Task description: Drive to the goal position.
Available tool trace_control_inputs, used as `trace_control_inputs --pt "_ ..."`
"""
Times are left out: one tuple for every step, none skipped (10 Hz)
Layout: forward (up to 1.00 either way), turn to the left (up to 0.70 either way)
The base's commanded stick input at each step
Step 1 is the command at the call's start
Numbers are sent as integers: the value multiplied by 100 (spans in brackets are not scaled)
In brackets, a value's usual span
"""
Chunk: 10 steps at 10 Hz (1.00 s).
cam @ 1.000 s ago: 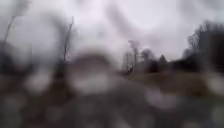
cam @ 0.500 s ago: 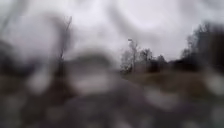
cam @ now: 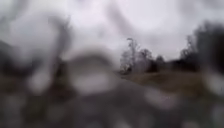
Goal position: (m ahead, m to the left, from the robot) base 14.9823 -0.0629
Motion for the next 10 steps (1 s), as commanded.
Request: trace_control_inputs --pt "85 0" --pt "85 0" --pt "85 0" --pt "85 0" --pt "85 0" --pt "85 0" --pt "85 0" --pt "85 0" --pt "85 0" --pt "85 0"
